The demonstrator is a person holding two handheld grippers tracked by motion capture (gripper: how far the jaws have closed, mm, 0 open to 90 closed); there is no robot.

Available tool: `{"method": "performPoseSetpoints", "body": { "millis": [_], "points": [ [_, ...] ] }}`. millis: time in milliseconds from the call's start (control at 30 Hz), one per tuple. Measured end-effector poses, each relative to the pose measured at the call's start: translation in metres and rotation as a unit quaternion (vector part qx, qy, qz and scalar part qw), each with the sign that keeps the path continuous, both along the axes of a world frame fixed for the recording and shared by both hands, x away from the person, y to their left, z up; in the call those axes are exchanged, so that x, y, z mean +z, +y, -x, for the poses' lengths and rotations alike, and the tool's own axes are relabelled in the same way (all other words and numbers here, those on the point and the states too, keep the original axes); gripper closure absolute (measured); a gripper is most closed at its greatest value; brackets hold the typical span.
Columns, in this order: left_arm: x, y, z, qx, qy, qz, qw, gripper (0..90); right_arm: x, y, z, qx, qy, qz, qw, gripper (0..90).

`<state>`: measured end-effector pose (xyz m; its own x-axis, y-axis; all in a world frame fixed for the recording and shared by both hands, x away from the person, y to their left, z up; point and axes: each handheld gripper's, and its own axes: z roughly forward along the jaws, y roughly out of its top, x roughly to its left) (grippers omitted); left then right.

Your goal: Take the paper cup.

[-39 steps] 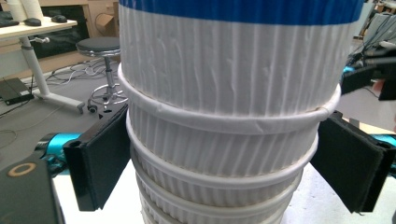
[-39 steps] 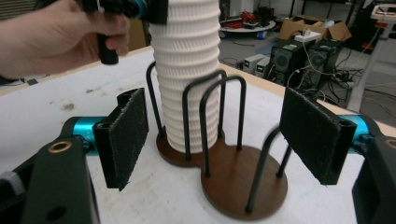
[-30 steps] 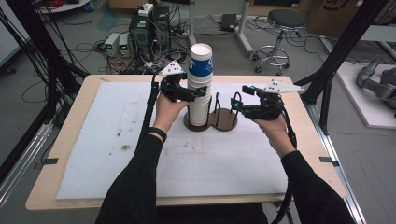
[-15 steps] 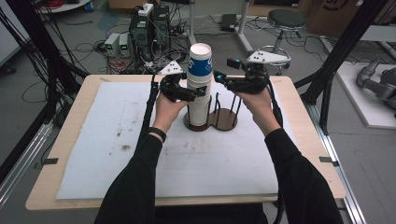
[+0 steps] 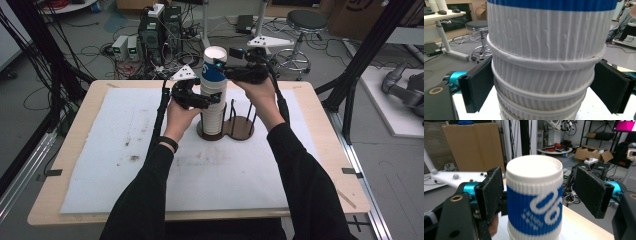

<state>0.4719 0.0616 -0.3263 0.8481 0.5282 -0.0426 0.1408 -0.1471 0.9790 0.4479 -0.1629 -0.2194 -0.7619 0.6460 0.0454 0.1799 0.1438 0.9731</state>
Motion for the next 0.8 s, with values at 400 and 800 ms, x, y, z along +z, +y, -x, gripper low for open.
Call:
{"method": "performPoseSetpoints", "body": {
  "millis": [400,800],
  "points": [
    [0.000,0.001,0.000,0.001,0.001,0.000,1.0000,11.3,-0.001,0.019,-0.011,-0.002,0.022,0.018,0.9996,29.7],
    [0.000,0.001,0.000,0.000,-0.002,-0.003,1.0000,11.4,0.014,0.018,-0.003,-0.001,-0.014,0.003,0.9999,30.1]
  ]
}}
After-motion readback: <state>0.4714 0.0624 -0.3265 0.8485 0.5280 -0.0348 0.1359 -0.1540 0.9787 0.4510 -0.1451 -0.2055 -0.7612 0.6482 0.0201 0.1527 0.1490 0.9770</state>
